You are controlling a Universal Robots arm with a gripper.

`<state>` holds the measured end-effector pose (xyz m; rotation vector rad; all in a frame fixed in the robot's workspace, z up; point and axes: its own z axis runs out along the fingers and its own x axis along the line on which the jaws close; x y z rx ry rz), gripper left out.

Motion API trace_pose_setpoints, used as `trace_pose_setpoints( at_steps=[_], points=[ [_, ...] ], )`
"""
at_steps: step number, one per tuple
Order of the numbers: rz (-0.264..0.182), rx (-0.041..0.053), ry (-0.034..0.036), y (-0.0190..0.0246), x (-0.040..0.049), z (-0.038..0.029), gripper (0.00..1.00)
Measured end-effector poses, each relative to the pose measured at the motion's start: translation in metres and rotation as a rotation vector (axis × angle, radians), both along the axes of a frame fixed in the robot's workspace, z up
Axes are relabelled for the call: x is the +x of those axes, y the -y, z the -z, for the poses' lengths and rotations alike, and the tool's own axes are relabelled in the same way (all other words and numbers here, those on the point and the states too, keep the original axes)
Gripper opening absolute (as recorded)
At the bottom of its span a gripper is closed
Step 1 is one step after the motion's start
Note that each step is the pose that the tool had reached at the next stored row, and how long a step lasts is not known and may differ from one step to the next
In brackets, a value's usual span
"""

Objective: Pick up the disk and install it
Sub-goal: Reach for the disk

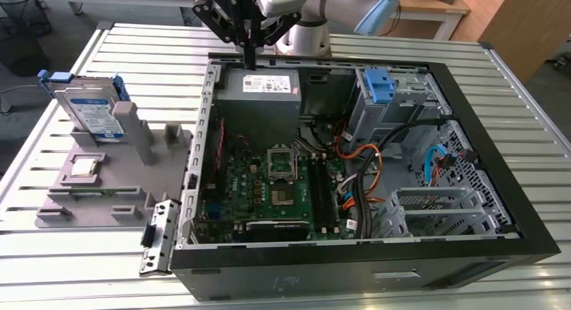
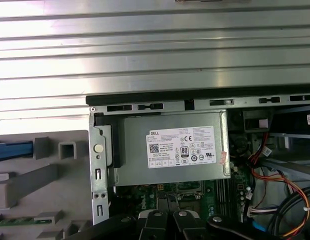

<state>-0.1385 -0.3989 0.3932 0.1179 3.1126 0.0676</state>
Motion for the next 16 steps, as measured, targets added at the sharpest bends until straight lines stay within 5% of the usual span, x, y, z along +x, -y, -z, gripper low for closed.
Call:
trace_pose_setpoints(
  at_steps=[16],
  points=[
    [0.0,0.0,0.0,0.0,-0.0055,0.0,0.1]
  ],
)
